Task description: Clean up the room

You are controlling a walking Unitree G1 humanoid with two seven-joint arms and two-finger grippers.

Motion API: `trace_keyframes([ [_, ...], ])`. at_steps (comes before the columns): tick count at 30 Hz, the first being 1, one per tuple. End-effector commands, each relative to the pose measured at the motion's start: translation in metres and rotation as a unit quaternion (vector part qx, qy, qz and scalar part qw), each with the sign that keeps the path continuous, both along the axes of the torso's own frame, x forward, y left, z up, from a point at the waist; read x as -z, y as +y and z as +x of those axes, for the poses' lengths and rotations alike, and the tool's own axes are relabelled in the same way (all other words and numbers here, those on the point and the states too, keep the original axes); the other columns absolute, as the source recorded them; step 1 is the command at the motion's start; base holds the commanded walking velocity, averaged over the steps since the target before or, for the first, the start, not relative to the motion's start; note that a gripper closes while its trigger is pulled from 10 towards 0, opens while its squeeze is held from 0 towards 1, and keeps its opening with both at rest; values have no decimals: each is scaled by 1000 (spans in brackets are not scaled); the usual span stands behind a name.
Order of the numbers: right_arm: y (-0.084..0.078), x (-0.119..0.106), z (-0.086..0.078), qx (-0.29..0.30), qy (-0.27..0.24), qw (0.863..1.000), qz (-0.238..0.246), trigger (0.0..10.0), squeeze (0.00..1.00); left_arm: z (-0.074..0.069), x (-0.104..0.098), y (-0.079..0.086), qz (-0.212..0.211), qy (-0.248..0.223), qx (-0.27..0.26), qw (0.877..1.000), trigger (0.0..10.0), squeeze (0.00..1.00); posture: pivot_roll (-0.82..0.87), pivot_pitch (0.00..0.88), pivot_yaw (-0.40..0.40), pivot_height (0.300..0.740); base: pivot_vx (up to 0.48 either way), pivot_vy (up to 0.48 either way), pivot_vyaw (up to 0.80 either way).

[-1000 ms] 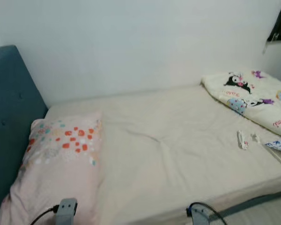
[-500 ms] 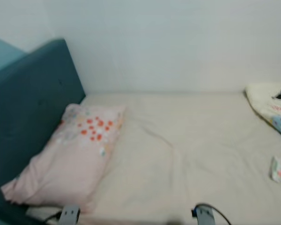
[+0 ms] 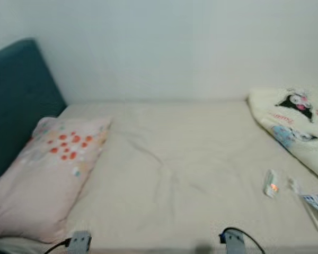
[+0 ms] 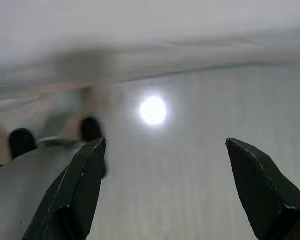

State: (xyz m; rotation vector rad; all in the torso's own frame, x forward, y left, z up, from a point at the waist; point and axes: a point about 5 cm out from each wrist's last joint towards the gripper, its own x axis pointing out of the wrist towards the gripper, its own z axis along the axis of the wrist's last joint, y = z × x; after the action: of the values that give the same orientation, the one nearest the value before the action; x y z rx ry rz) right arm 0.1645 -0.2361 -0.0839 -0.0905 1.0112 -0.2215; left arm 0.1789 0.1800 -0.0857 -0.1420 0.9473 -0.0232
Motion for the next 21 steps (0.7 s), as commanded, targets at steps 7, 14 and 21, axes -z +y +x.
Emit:
trace_keyframes([
  [7, 4, 5, -8, 11, 12, 1000, 7, 10000, 0, -3, 1, 4, 5, 4, 1, 1000, 10000, 0, -48, 59, 6, 740, 0, -420, -229],
  [14, 4, 5, -9, 9, 14, 1000, 8, 10000, 0, -4, 1, 5, 7, 7, 1, 1000, 10000, 0, -48, 63, 3, 740, 0, -419, 0],
  [21, 4, 5, -10, 8, 15, 1000, 8, 10000, 0, -5, 2, 4, 6, 8, 2, 1000, 10000, 0, -51, 64, 2, 740, 0, -420, 0],
])
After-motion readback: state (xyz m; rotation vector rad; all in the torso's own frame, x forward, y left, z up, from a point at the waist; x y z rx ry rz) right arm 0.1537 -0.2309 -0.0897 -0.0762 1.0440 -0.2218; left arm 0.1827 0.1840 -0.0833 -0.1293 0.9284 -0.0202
